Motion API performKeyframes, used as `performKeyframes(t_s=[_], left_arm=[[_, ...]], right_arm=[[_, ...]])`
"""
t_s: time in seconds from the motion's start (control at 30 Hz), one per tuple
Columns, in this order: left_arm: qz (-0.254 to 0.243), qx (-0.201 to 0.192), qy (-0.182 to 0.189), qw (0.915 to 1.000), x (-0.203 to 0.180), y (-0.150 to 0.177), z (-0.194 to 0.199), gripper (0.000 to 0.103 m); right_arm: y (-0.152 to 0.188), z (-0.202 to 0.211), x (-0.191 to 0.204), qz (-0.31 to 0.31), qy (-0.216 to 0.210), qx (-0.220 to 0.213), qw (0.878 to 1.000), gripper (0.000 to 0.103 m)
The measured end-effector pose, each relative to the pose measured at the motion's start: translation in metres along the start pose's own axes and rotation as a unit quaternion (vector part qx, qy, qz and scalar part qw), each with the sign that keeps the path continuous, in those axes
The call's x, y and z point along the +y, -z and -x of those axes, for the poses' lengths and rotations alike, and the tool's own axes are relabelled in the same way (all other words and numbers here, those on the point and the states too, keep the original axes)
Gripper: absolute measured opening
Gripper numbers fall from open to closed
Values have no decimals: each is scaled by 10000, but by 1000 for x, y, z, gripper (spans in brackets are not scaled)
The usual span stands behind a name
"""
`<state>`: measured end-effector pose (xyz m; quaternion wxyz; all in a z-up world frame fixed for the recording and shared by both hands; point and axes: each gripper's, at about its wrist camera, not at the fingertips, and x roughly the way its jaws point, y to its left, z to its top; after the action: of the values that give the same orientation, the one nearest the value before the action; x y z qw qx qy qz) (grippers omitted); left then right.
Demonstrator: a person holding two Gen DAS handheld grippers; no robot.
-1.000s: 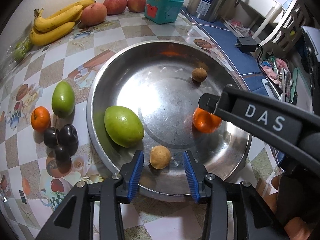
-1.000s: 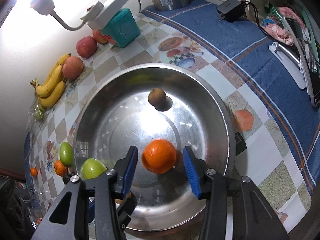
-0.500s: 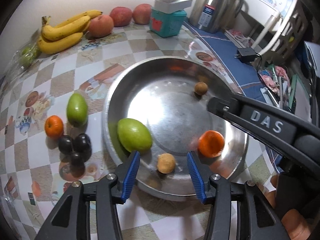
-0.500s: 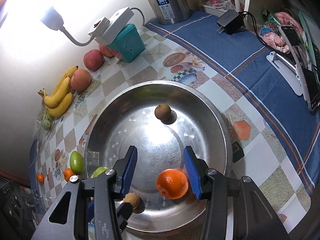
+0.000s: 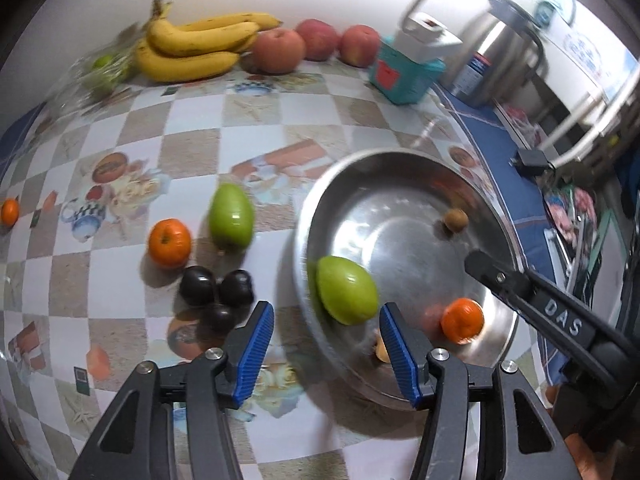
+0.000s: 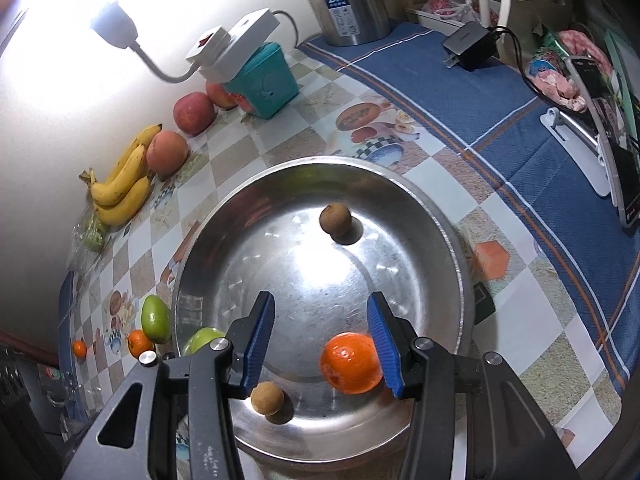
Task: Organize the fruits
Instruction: 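Withdraw both tools from the basin back toward the black cherries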
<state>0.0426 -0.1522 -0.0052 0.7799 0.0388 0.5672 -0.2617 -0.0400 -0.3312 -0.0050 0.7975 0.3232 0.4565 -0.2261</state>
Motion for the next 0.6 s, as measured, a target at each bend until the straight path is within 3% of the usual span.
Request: performKeyframes(t_s=[0.2,0.33,0.47,0.6], left_arm=[[399,-29,-474,9981,24,-1,4,63],[540,6,-568,9969,34,0,4,63],[718,68,-855,9937,42,2,3,87],[830,127,-1069,9907,48,3,0,95]], right_arm=[[3,-3,9,199,-10,55,9998,49],[4,-6,14,313,-2,105,9995,49],[6,-8,20,457,52,150,9988,59],[7,-11,25,622,174,185,9977,62]])
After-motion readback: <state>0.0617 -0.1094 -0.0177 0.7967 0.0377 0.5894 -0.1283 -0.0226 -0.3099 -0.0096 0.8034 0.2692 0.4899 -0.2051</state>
